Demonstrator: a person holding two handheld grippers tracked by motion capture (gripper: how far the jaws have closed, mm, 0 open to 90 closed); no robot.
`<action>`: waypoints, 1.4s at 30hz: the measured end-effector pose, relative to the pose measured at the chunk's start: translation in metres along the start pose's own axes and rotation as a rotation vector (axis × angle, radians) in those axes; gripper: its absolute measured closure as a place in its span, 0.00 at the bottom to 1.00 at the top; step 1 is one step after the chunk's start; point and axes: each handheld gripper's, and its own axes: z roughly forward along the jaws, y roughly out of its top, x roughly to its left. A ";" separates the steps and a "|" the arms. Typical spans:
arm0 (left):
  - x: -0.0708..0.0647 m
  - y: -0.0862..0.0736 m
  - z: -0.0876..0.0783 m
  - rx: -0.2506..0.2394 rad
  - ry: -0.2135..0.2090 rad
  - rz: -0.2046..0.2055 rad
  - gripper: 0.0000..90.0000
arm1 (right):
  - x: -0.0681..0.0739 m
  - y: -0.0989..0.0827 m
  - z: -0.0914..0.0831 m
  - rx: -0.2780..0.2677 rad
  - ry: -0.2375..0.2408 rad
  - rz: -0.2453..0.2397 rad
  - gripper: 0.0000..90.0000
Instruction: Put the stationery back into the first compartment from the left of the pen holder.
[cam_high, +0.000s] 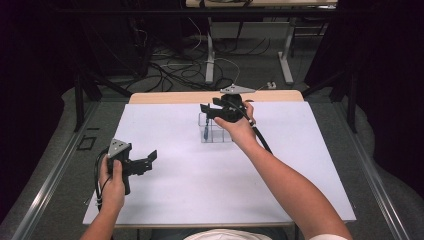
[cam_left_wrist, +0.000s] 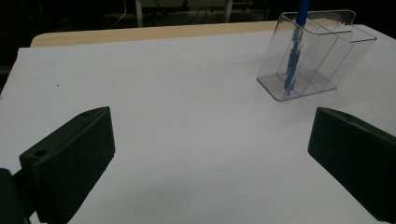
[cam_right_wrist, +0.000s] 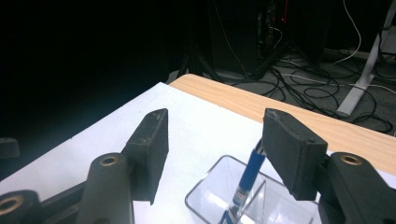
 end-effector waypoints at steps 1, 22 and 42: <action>0.000 0.000 0.000 0.002 -0.001 0.002 0.00 | -0.001 0.000 -0.002 0.006 0.000 0.002 0.45; -0.003 0.002 0.006 0.006 -0.013 0.010 0.00 | -0.004 -0.006 -0.057 -0.045 -0.002 -0.044 0.33; -0.004 0.003 0.007 0.007 -0.011 0.011 0.00 | -0.018 -0.048 -0.105 0.003 -0.103 -0.029 0.16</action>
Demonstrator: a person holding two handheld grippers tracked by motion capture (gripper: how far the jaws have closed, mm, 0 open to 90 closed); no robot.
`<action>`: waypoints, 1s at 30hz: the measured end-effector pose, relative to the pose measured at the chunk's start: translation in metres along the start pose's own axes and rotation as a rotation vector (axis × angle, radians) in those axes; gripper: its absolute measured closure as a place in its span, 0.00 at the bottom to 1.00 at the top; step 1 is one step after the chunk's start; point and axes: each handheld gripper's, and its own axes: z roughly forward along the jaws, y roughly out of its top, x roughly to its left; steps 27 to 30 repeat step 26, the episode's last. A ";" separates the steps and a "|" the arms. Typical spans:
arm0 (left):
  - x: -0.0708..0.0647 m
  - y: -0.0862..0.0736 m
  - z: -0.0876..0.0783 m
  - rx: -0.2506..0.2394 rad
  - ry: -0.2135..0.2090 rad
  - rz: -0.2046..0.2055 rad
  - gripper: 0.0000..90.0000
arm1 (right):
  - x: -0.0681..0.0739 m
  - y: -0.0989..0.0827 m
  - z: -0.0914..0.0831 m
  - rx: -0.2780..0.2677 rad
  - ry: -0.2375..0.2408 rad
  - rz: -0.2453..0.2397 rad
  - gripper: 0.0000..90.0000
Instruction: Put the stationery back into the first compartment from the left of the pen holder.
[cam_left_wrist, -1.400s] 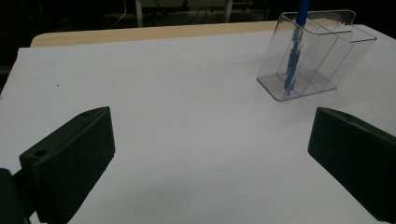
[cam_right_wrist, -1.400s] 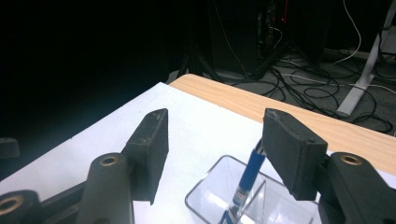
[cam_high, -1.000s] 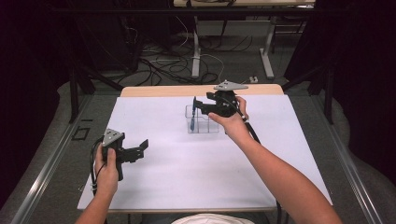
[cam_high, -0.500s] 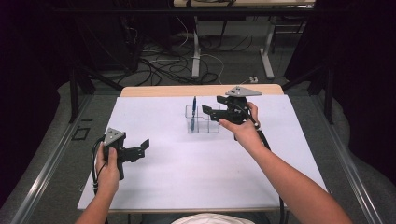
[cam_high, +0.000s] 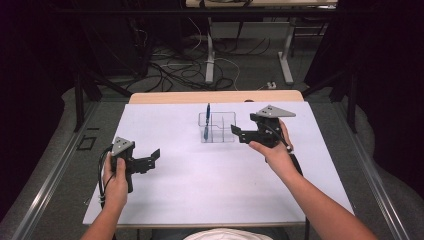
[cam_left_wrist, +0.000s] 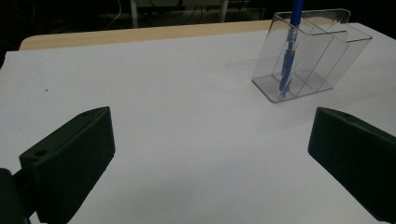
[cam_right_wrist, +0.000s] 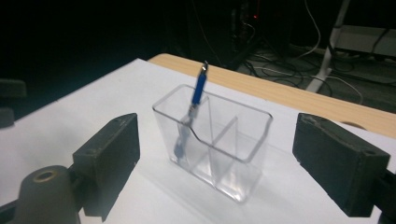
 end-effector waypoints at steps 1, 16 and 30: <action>0.000 0.000 0.000 0.001 0.000 0.000 0.00 | -0.001 -0.004 -0.003 0.008 -0.005 0.006 0.16; 0.000 0.000 0.000 0.002 0.004 0.000 0.00 | -0.023 -0.046 -0.028 0.069 -0.071 0.027 0.05; 0.001 0.000 0.000 0.005 0.007 0.003 0.00 | -0.034 -0.064 -0.027 0.102 -0.094 0.032 0.00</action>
